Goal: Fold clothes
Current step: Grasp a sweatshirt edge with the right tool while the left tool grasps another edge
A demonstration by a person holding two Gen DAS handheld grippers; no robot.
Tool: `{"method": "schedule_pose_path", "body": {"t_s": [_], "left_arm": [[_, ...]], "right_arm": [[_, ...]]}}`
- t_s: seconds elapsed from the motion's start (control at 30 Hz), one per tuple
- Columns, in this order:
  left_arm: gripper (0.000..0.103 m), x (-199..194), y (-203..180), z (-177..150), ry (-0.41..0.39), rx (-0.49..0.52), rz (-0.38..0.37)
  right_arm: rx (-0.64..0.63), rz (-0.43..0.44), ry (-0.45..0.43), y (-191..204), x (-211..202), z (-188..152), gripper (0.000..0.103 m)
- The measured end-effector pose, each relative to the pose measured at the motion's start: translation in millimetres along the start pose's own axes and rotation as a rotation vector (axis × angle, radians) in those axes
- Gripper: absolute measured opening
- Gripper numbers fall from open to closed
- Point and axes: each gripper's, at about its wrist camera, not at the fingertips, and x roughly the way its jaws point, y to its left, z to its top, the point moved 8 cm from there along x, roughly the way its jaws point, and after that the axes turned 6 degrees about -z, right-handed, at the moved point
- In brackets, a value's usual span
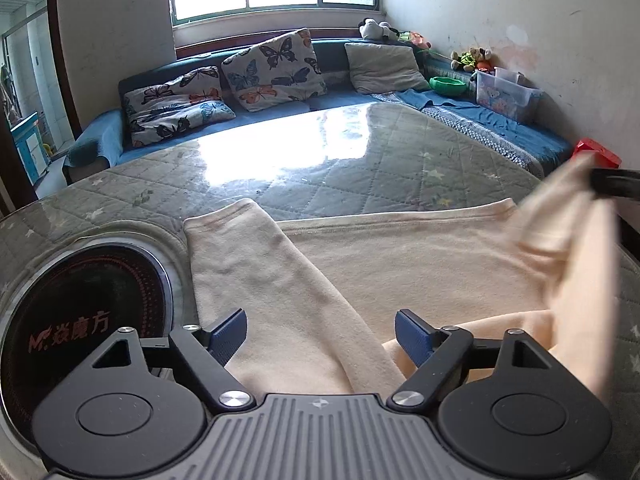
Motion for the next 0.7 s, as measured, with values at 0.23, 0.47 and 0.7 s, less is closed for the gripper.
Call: {"method": "schedule_pose_path", "body": {"t_s": [0.23, 0.47, 0.7], "left_arm": [[0.083, 2, 6, 5, -0.002, -0.007, 0.021], [0.084, 21, 16, 23, 0.017, -0.019, 0.069], [0.083, 47, 30, 35, 0.034, -0.051, 0.11]], "right_arm": [[0.104, -0.188, 0.03, -63, -54, -43, 0.005], [0.178, -0.26, 0.069, -93, -61, -68, 0.021], [0.102, -0.19, 0.06, -65, -50, -63, 0.034]]}}
